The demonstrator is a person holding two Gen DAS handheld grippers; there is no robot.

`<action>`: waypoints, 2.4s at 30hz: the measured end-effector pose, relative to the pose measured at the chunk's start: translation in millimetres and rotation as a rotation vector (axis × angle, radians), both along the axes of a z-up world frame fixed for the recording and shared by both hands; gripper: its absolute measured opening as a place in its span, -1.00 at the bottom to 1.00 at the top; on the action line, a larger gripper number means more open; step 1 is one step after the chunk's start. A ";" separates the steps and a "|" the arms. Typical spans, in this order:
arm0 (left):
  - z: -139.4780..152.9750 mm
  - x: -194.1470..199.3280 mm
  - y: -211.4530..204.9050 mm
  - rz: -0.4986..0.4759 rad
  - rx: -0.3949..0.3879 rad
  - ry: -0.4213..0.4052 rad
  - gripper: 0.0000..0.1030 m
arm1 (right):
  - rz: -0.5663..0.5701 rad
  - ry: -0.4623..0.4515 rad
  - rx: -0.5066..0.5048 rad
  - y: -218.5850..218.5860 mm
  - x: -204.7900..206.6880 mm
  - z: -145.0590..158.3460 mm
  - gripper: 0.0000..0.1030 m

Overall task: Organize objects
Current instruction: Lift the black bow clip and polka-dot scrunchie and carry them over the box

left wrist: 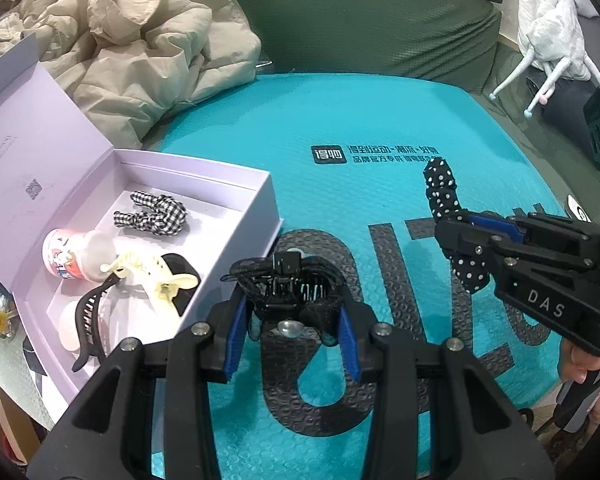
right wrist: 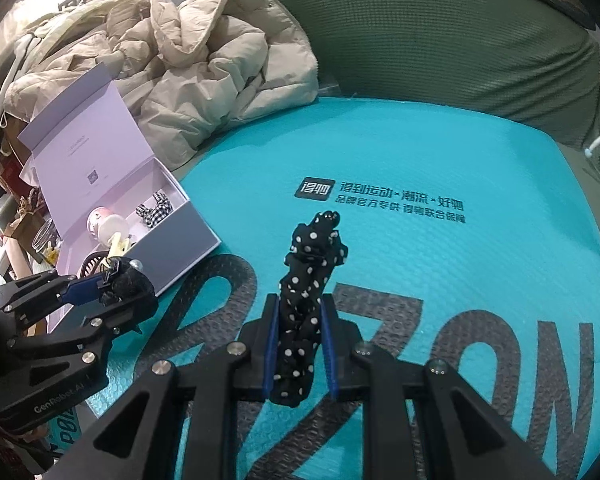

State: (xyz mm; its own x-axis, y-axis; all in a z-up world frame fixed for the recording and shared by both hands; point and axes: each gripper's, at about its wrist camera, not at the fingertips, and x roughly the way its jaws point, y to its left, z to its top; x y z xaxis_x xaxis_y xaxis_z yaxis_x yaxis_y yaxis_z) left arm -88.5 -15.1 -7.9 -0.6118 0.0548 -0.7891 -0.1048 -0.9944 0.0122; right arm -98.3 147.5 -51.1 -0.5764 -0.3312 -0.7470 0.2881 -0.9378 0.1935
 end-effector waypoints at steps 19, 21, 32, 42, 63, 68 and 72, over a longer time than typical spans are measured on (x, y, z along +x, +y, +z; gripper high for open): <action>11.5 2.4 -36.1 0.063 0.009 0.012 -0.27 | 0.073 0.022 -0.016 -36.1 -6.6 9.1 -0.63; 12.7 2.2 -40.0 0.068 0.010 0.013 -0.27 | 0.084 0.026 -0.020 -40.4 -7.2 10.4 -0.63; 13.5 1.9 -64.2 0.105 0.029 0.005 -0.27 | 0.145 0.045 -0.037 -67.6 -10.9 19.8 -0.63; 12.1 2.3 -88.7 0.141 0.041 0.000 -0.27 | 0.198 0.056 -0.031 -92.9 -9.8 26.1 -0.63; 13.1 10.8 -149.7 0.204 0.043 0.017 -0.27 | 0.279 0.090 -0.029 -151.2 -3.1 42.4 -0.63; 16.5 11.1 -166.7 0.226 0.043 0.030 -0.27 | 0.297 0.085 -0.020 -164.1 -8.0 41.9 -0.63; 16.7 9.6 -176.6 0.238 0.039 0.033 -0.27 | 0.308 0.082 -0.016 -172.6 -14.5 42.2 -0.63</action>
